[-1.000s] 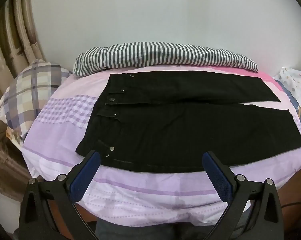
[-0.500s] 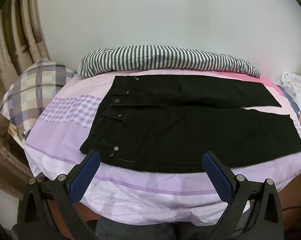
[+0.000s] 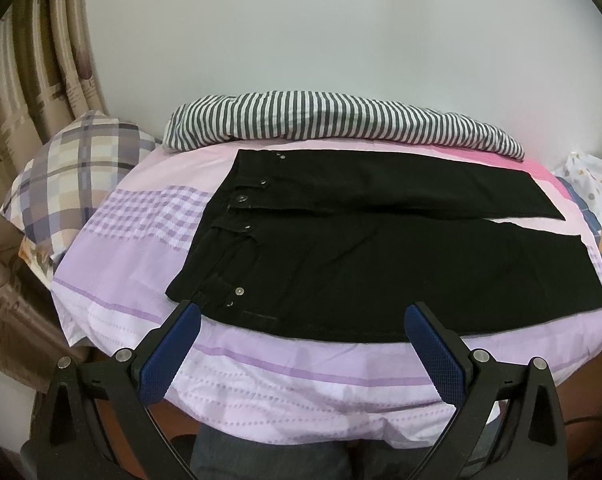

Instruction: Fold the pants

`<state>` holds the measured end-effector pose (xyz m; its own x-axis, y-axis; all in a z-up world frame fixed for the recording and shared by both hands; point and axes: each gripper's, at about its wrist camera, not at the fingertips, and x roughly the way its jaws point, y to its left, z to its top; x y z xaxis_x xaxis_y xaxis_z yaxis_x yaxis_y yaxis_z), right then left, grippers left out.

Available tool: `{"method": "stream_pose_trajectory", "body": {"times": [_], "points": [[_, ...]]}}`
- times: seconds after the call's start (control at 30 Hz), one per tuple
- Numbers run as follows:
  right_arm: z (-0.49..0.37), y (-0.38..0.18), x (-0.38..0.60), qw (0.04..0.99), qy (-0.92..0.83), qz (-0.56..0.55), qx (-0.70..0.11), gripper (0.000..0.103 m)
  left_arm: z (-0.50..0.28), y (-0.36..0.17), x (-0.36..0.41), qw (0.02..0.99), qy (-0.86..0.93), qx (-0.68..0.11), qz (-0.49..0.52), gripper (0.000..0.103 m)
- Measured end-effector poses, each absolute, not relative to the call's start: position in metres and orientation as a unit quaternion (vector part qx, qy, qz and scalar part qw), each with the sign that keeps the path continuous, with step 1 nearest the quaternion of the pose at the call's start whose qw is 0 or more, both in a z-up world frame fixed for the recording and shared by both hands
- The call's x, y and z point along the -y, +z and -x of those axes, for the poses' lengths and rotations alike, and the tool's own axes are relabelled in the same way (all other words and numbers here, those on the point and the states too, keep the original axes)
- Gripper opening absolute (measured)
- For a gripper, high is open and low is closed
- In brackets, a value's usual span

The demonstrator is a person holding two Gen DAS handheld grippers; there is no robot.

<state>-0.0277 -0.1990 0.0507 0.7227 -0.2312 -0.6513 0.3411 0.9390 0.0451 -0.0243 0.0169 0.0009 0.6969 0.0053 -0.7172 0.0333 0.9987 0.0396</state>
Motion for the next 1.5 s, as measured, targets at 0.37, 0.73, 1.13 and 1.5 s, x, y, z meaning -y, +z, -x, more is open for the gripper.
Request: {"method": "stream_pose_trajectory", "body": {"times": [0.37,0.73,1.13,1.5], "points": [[0.0271,0.0492,0.1986,0.924,-0.151,-0.084,-0.340,0.103,0.0218,-0.0030,-0.0228,0.915,0.003,-0.402,-0.019,0.101],[0.0257,0.0466,0.1980,0.922,-0.149,-0.088,-0.345,0.103,0.0189,-0.0060,-0.0236,0.911,0.006,-0.411,-0.016,0.101],[0.0240,0.0453,0.1980,0.922,-0.146,-0.089,-0.348,0.103,0.0179,-0.0075,-0.0250,0.910,0.008,-0.415,-0.016,0.101],[0.0213,0.0435,0.1951,0.921,-0.141,-0.087,-0.352,0.103,0.0178,-0.0083,-0.0257,0.908,0.010,-0.418,-0.016,0.101]]}}
